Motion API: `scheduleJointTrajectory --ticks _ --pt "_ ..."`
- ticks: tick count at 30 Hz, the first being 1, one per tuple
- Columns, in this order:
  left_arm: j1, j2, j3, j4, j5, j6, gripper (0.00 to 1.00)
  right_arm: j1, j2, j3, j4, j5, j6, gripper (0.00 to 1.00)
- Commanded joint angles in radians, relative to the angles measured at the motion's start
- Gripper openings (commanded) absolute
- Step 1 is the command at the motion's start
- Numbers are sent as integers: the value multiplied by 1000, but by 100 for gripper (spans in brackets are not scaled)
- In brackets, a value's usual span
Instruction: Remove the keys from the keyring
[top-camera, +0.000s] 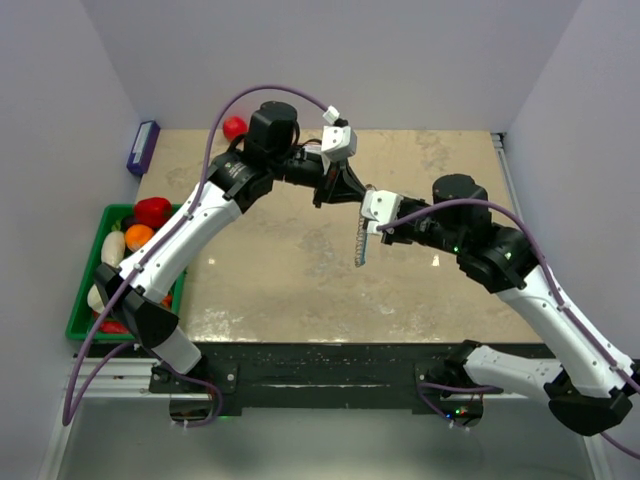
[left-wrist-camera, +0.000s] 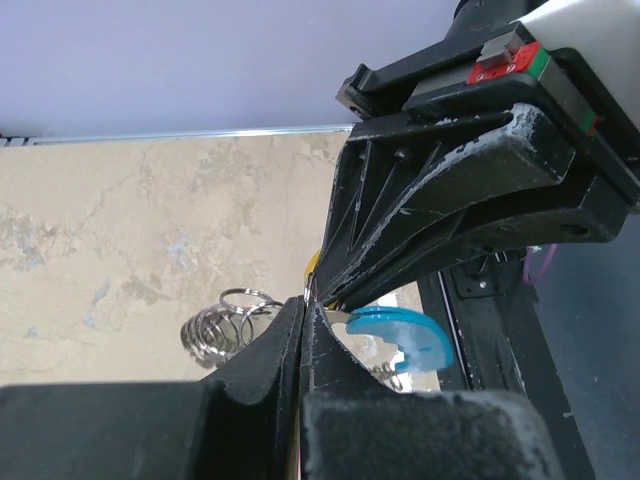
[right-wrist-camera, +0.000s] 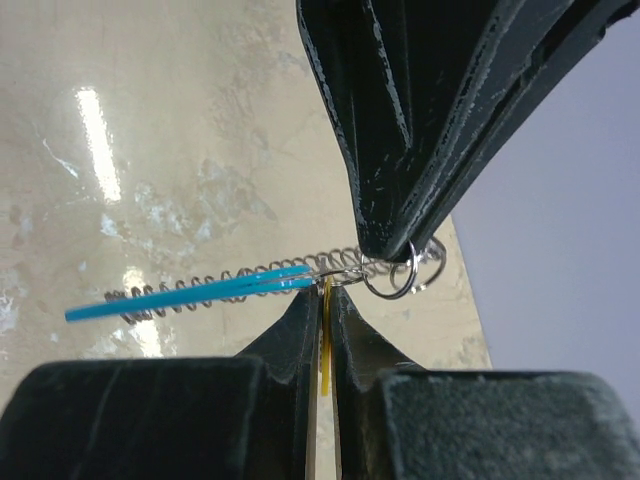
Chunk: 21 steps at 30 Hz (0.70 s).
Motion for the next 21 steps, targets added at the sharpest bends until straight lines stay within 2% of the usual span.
scheduleJointTrajectory --ticks 1,9,21 --pt "-1 -45 39 49 24 -7 0 -1 -6 -19 27 -81 23 0" --pt "-1 -37 38 55 -5 -14 0 0 -40 -24 27 -92 22 0" --pt "-2 -50 27 95 -229 -53 0 -14 -75 -7 -36 -169 14 0"
